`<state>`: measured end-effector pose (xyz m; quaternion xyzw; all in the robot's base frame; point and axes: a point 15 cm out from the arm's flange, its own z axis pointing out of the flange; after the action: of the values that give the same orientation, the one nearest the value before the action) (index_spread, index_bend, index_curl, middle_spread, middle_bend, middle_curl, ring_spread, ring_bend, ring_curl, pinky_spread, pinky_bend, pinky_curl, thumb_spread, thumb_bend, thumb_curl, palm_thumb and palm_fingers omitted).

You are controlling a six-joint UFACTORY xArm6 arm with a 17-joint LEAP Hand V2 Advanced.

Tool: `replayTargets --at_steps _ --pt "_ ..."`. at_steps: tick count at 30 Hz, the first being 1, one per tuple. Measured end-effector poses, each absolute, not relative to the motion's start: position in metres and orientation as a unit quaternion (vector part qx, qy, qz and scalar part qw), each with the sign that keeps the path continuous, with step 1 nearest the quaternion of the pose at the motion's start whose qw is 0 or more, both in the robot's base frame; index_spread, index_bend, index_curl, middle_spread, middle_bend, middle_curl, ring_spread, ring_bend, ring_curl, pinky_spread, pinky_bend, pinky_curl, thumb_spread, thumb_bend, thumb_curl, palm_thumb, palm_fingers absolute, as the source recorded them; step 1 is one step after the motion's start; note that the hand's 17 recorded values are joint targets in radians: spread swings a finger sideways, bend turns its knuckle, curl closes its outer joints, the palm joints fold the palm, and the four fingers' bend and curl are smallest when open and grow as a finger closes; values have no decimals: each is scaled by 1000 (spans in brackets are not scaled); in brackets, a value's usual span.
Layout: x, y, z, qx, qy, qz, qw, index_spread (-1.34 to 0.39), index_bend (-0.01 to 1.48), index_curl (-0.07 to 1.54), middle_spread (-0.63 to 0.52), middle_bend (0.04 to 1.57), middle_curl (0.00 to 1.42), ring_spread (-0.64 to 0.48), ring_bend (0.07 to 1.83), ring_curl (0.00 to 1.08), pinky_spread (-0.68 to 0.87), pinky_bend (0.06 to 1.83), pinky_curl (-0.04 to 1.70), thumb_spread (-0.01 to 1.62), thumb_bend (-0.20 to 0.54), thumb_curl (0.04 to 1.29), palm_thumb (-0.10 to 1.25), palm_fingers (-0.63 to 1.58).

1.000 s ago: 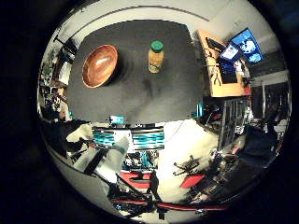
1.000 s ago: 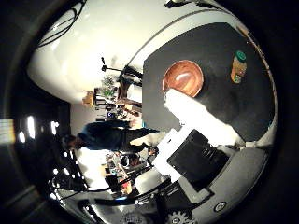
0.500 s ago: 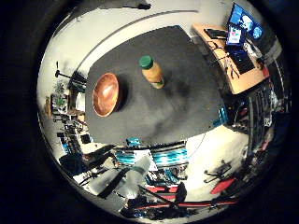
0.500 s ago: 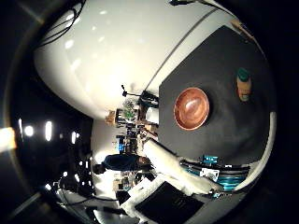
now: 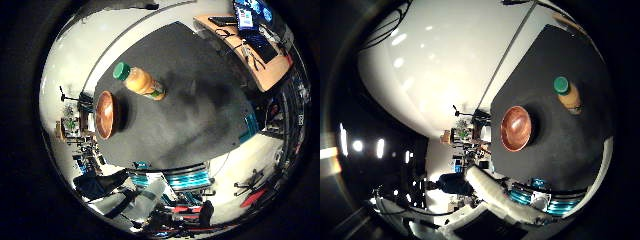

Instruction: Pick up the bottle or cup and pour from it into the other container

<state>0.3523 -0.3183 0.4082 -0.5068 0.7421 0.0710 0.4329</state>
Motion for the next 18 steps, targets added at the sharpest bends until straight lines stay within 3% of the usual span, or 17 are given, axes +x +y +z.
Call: replayTargets --at_steps 18 --pt "348 -357 326 -456 746 105 473 -256 155 276 69 219 334 188 385 244 397 765 22 989 -27 293 466 66"
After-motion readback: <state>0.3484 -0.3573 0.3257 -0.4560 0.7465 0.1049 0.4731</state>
